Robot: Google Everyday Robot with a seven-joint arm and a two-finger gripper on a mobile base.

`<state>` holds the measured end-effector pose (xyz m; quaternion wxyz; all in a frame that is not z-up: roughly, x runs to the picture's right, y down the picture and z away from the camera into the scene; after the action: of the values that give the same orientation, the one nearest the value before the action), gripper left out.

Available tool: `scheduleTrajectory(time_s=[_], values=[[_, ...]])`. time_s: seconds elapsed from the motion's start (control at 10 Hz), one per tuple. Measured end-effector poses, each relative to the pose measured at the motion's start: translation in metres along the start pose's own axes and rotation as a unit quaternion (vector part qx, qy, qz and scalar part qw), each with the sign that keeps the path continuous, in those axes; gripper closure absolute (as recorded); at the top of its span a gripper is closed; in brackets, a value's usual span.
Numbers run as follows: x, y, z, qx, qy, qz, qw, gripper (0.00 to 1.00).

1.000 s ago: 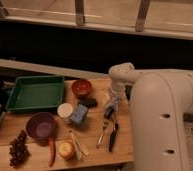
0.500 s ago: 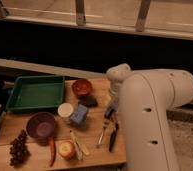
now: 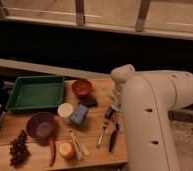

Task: Place towel in paper cup

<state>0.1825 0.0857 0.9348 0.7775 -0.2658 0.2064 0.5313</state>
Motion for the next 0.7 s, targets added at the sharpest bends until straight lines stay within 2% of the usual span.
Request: scheduleTrajectory(time_s=[0.1, 0.2, 0.5, 0.7], values=[[0.001, -0.001, -0.003, -0.007, -0.003, 0.003, 1.0000, 0.92], [0.001, -0.001, -0.008, -0.012, -0.008, 0.005, 0.9999, 0.97], [-0.002, 0.004, -0.052, -0.034, -0.040, -0.010, 0.9986, 1.00], [0.001, 0.021, -0.093, -0.051, -0.053, -0.053, 0.9959, 1.00]])
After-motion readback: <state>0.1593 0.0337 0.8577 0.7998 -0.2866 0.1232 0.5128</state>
